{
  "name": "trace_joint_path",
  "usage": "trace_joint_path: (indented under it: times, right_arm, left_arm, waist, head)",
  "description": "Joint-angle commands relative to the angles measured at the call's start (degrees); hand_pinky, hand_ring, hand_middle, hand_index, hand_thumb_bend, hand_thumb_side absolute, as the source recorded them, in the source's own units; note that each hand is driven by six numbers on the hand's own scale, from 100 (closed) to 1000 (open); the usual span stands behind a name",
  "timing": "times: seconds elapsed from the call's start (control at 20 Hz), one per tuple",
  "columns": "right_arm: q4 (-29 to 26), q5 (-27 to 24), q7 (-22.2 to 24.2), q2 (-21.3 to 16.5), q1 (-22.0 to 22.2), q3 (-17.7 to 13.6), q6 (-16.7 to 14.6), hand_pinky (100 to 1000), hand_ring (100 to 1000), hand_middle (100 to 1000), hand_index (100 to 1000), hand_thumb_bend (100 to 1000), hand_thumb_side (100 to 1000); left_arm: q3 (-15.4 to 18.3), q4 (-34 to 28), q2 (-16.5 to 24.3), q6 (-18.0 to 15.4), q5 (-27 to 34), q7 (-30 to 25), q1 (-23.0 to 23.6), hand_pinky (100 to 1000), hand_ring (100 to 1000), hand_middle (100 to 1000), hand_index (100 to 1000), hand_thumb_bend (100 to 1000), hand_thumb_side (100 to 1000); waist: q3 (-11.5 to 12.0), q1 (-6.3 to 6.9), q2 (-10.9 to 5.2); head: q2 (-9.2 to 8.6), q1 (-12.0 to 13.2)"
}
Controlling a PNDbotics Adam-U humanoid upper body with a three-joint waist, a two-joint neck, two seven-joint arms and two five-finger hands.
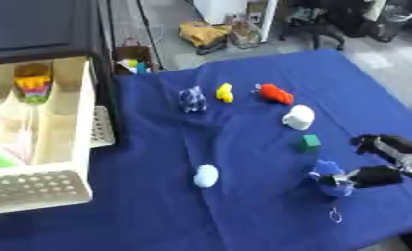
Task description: Pick up objects from table and place into drawer.
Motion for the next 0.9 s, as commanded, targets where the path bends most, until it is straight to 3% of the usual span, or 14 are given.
trace_joint_path:
  times: [0.05,0.9]
  right_arm:
    - [-0.85,-0.16,0.40,-0.58,0.28,-0.45,0.43,914,909,773,923,860,568]
    - [-0.85,0.58,0.08,1.02,-0.08,1.45,3.04,891,886,703,870,690,486]
  left_arm:
    - [0.43,-0.59,1.51,0.02,-0.17,0.04,-0.88,369,406,448,663,180,960]
    - [0.33,-0.59,1.09,0.13,0.07,-0.15,-1.08,366,405,448,664,178,962]
  waist:
    - [0.01,-0.09,-0.63]
    - [0.59,-0.06,-0.33]
  head:
    - [-0.69,0.09]
    - [-1.48,-0.76]
